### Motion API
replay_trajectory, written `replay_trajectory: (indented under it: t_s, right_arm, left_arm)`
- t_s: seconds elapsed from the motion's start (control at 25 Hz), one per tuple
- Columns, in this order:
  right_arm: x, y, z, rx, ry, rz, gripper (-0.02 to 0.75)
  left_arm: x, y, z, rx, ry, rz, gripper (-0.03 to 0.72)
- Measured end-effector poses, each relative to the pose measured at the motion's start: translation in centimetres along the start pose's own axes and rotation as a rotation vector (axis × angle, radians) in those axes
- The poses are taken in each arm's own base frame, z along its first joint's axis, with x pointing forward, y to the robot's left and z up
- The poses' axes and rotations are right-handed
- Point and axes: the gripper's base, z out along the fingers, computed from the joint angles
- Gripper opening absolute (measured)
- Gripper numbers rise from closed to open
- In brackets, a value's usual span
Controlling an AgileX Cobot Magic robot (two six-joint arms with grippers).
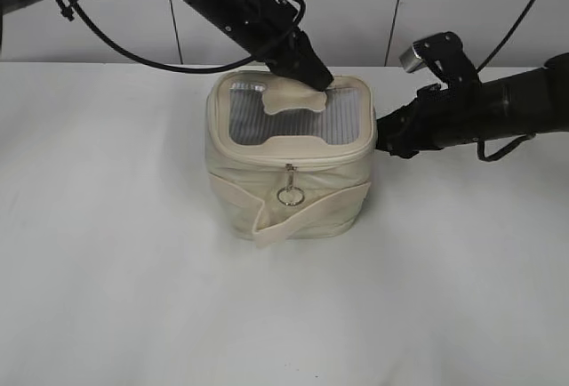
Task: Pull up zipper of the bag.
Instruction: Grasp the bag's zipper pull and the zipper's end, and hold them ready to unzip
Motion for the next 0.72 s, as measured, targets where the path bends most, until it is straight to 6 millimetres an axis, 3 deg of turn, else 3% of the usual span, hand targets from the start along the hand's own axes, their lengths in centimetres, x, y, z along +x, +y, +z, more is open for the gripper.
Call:
replay_trajectory:
  t_s: [0.36, 0.72]
  right_arm:
    - [-0.3, 1.4, -2.7, -0.008, 0.092, 0.007, 0.290]
    - [-0.8, 4.4, -6.6, -0.115, 0.193, 0.020, 0.290]
  left_arm:
    - [-0.1, 0.0, 0.1, -0.009, -0.002, -0.063, 0.039]
    - [-0.2, 0.0, 0.2, -0.022, -0.005, -0.107, 0.038]
